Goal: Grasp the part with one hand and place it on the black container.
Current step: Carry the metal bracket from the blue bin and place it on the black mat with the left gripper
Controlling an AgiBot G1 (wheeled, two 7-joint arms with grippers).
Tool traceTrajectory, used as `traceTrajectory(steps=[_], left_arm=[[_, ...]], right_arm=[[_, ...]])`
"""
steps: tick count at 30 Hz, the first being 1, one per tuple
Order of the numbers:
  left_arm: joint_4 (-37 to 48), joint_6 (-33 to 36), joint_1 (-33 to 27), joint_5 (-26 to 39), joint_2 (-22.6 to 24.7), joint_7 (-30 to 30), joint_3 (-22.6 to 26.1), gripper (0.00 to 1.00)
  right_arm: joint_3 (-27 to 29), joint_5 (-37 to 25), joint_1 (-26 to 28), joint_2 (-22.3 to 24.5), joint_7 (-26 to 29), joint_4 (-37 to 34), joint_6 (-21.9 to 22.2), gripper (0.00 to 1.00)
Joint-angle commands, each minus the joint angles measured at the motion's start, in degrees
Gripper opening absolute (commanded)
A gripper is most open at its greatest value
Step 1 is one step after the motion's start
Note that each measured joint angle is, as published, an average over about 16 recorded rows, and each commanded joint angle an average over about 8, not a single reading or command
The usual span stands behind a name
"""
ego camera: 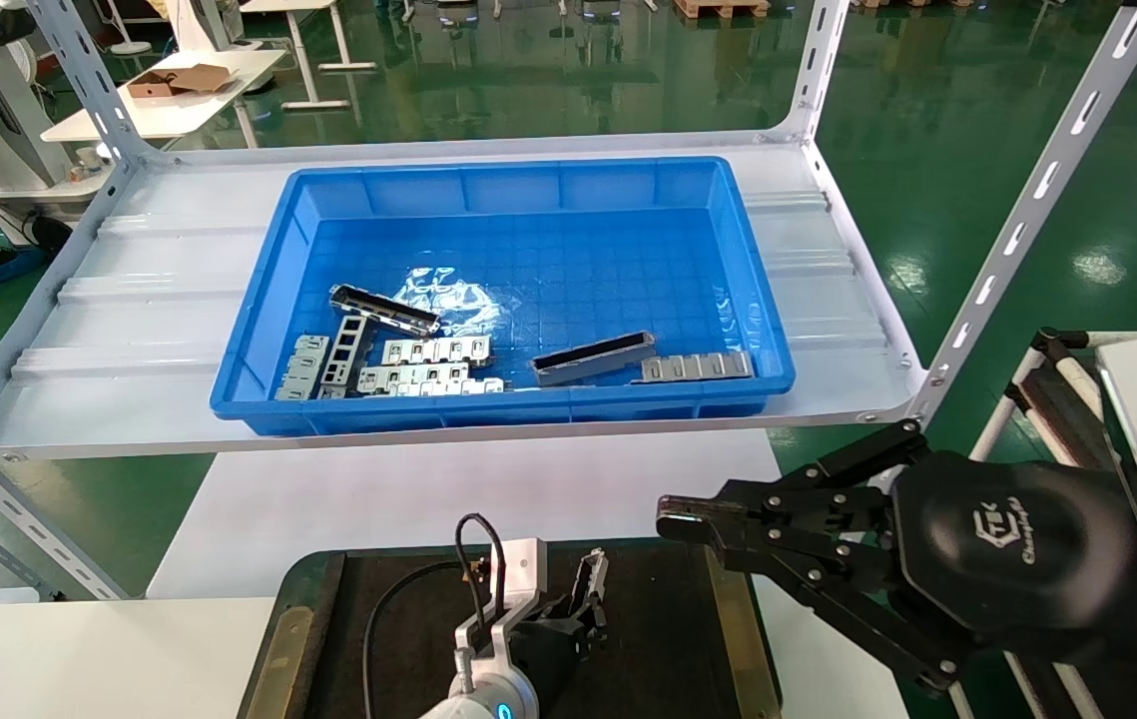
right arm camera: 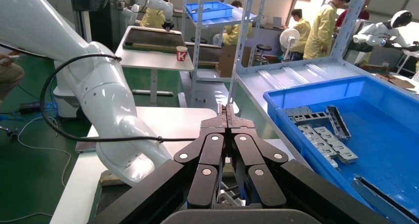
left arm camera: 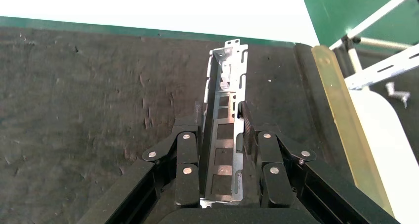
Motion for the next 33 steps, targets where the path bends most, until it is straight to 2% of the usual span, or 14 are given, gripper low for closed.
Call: traceTrajectory(steps=[1, 13, 23, 25, 27, 28, 31, 33], left_arm=[[0.7, 0.36, 0.85, 0.99, 0.3, -1.27, -0.58, 0.0], [4.9, 4.06, 4.37, 6.97, 1.95, -8.33, -3.85, 0.0], [8.04, 6.31, 5.44, 8.18, 2.6, -11.41, -4.37, 0.0], [8.44, 6.53, 5.45, 8.16, 2.67, -11.81, -4.28, 0.0], [8.71, 6.71, 5.42, 8.16, 2.71, -12.15, -4.17, 0.04], [8.83, 6.78, 5.4, 8.17, 2.72, -12.35, -4.12, 0.12], [9.03, 6.9, 5.35, 8.1, 2.74, -12.94, -3.98, 0.5], [9.11, 6.95, 5.31, 8.01, 2.74, -13.31, -3.87, 0.75]], right_arm=[[0.0, 0.0, 0.0, 0.0, 0.0, 0.0, 0.0, 0.0], [0.0, 0.0, 0.0, 0.0, 0.0, 0.0, 0.0, 0.0], [0.0, 0.0, 0.0, 0.0, 0.0, 0.0, 0.0, 0.01], [0.0, 0.0, 0.0, 0.0, 0.0, 0.0, 0.0, 0.13], [-0.01, 0.0, 0.0, 0.0, 0.0, 0.0, 0.0, 0.36], [-0.01, 0.0, 0.0, 0.0, 0.0, 0.0, 0.0, 0.48], [-0.01, 0.0, 0.0, 0.0, 0.0, 0.0, 0.0, 0.84], [-0.01, 0.0, 0.0, 0.0, 0.0, 0.0, 0.0, 0.98]])
